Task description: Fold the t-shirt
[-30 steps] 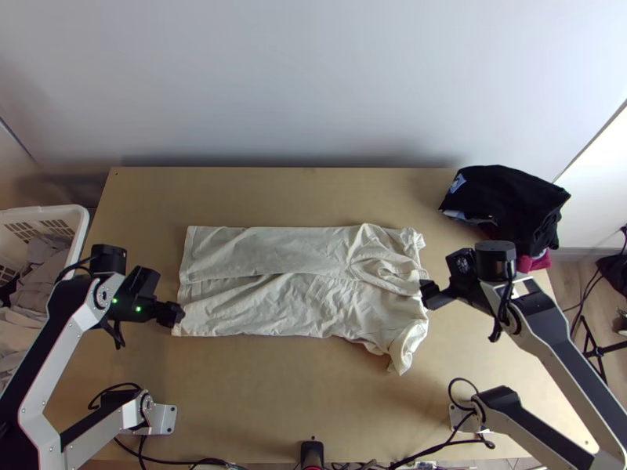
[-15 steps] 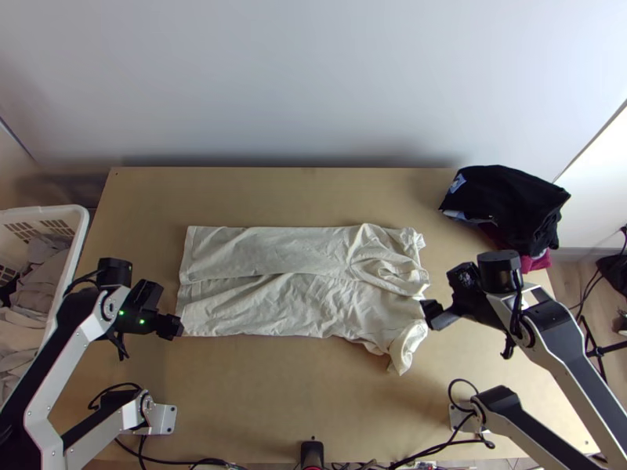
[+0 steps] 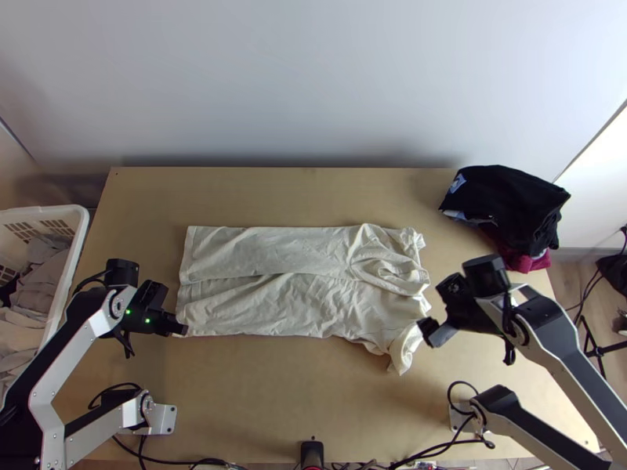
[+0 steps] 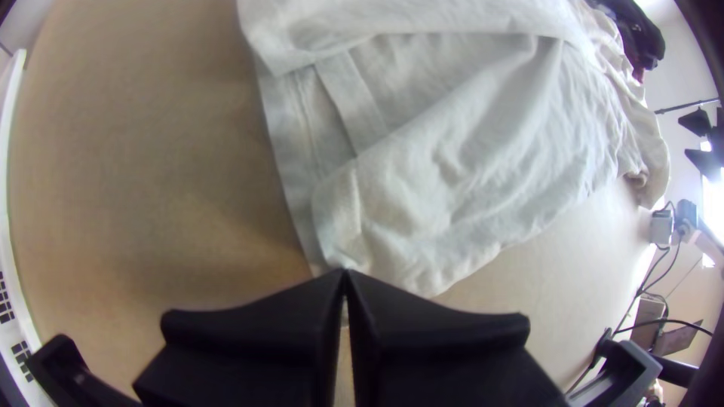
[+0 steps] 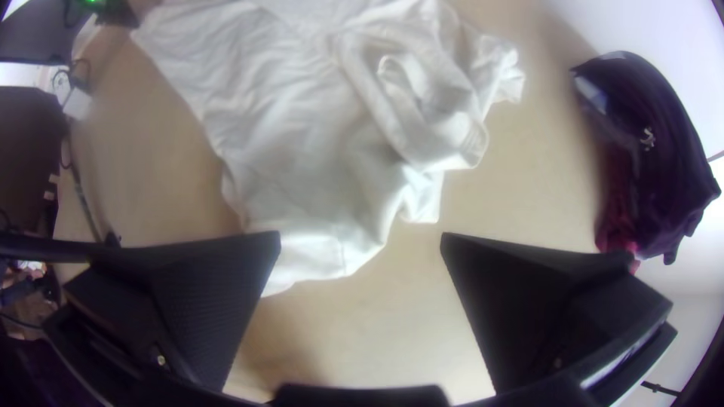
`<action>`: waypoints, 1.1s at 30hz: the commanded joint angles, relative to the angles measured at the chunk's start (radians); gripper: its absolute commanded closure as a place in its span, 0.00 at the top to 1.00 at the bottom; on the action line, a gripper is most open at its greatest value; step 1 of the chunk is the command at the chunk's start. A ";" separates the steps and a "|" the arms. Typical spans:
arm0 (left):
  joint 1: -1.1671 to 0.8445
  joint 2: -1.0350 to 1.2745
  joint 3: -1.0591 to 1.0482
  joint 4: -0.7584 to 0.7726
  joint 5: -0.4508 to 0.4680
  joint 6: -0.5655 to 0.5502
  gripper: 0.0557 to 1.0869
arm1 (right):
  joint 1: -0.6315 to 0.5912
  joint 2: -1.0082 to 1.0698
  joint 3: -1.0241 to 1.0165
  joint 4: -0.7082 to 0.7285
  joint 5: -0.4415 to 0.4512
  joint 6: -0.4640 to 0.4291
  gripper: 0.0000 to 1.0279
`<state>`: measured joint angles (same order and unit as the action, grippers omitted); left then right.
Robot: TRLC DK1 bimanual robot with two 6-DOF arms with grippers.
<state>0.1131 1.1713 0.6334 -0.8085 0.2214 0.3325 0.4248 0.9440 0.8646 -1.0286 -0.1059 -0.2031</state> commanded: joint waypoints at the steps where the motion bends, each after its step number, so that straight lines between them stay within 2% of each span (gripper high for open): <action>1: -0.009 0.004 0.011 0.009 0.015 -0.015 0.03 | 0.078 0.072 -0.003 -0.126 -0.006 -0.018 0.96; 5: -0.012 0.008 0.032 0.012 0.015 -0.029 0.03 | 0.089 0.142 0.014 -0.218 -0.014 -0.039 0.96; 10: -0.013 0.019 0.043 0.022 0.013 -0.039 0.03 | 0.103 0.207 0.034 -0.240 -0.061 -0.055 0.95; 17: -0.015 0.039 0.054 0.026 0.013 -0.041 0.03 | 0.247 0.288 0.076 -0.237 -0.075 -0.047 0.95; 23: -0.013 0.051 0.071 0.026 0.010 -0.041 0.03 | 0.305 0.320 0.074 -0.179 -0.074 -0.055 0.90; 30: -0.007 0.064 0.078 0.026 0.003 -0.036 0.03 | 0.353 0.378 0.047 -0.100 -0.067 -0.039 0.89; 31: -0.007 0.065 0.078 0.026 0.003 -0.036 0.03 | 0.356 0.389 0.037 -0.087 -0.064 -0.038 0.84; 33: -0.004 0.067 0.081 0.026 0.001 -0.035 0.03 | 0.356 0.414 0.019 -0.064 -0.046 -0.035 0.80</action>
<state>0.1020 1.2289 0.7067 -0.7822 0.2249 0.2916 0.7483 1.2930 0.9180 -1.1584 -0.1761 -0.2504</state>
